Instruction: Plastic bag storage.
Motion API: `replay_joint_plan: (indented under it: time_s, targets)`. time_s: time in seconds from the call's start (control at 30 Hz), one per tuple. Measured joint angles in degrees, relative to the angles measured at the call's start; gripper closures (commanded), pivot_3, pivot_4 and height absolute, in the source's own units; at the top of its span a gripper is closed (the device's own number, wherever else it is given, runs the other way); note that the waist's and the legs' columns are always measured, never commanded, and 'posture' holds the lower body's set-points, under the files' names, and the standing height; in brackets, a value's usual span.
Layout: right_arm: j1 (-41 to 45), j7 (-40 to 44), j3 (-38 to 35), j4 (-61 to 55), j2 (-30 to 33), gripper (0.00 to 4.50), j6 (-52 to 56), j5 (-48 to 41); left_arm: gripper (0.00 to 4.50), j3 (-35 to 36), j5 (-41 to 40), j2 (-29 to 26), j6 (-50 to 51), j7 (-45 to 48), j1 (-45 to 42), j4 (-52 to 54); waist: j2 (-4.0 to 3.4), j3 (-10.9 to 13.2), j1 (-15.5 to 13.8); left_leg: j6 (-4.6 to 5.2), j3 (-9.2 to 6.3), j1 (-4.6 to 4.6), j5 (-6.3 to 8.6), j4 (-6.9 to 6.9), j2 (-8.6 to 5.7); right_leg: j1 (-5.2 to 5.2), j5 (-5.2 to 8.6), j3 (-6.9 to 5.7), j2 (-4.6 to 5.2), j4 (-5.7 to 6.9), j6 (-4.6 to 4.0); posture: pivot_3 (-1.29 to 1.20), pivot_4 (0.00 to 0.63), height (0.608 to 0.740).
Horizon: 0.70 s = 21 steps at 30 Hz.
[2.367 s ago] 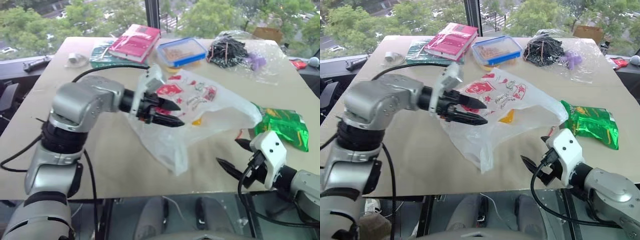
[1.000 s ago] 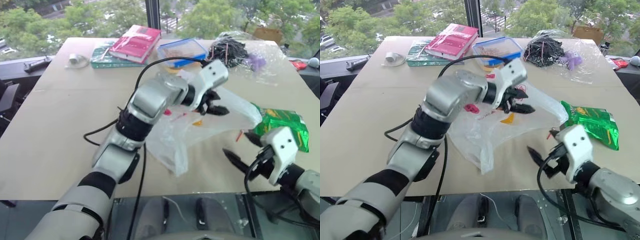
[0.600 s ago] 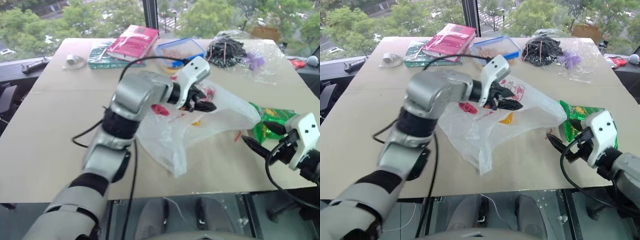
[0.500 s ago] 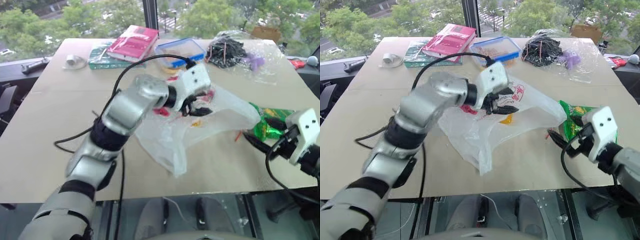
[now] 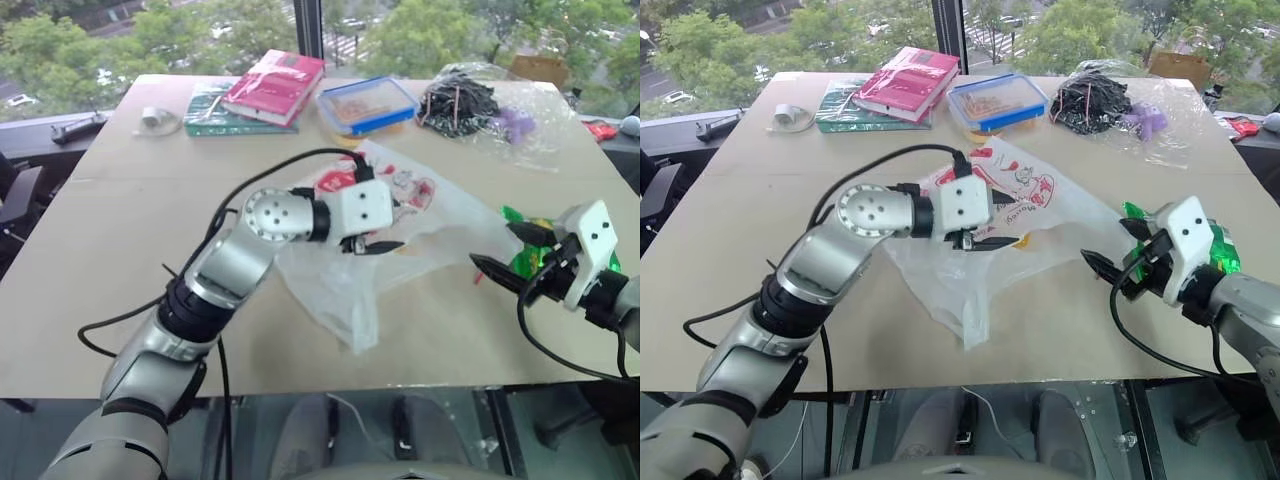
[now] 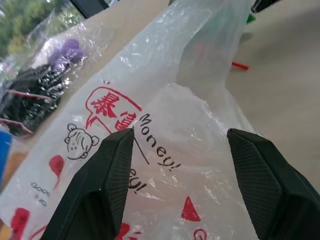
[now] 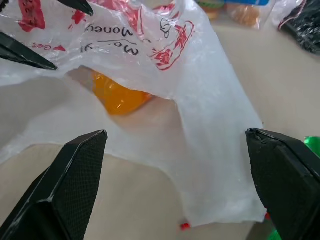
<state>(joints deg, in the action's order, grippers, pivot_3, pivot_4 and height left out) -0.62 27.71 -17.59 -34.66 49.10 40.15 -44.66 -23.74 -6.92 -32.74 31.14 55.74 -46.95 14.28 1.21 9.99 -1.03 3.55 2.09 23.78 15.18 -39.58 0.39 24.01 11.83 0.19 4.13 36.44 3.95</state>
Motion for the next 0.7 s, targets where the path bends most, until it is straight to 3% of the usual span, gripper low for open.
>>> replay_joint_plan:
  time_s: [0.43,0.53,0.7]
  targets:
    - [-0.96,0.12,0.78,-1.61,-1.01,0.00,2.13,0.66,1.36,8.64,-32.55,-3.24,41.98,16.08,-10.61,0.64,-0.01,0.00,0.37,0.00,0.01,-0.03,0.00,-0.01,0.02,0.03,0.07,0.05,-0.01,0.09,0.09,0.00,0.150,0.740]
    - [-1.02,-0.01,0.68,-2.25,-1.11,0.00,2.16,0.66,1.36,4.29,-32.99,-2.82,48.56,12.65,-11.92,-0.27,0.00,0.00,0.29,0.00,-0.01,-0.05,0.00,-0.01,-0.01,0.01,0.06,0.05,-0.01,0.10,0.09,0.00,0.150,0.740]
    - [-0.99,-0.06,0.60,-2.61,-1.11,0.00,2.16,0.83,1.36,-2.39,-26.18,2.93,47.77,0.93,-9.74,-0.83,0.02,0.01,0.21,0.00,0.00,-0.02,0.00,-0.02,-0.03,0.02,0.03,0.09,0.00,0.10,0.05,0.00,0.150,0.740]
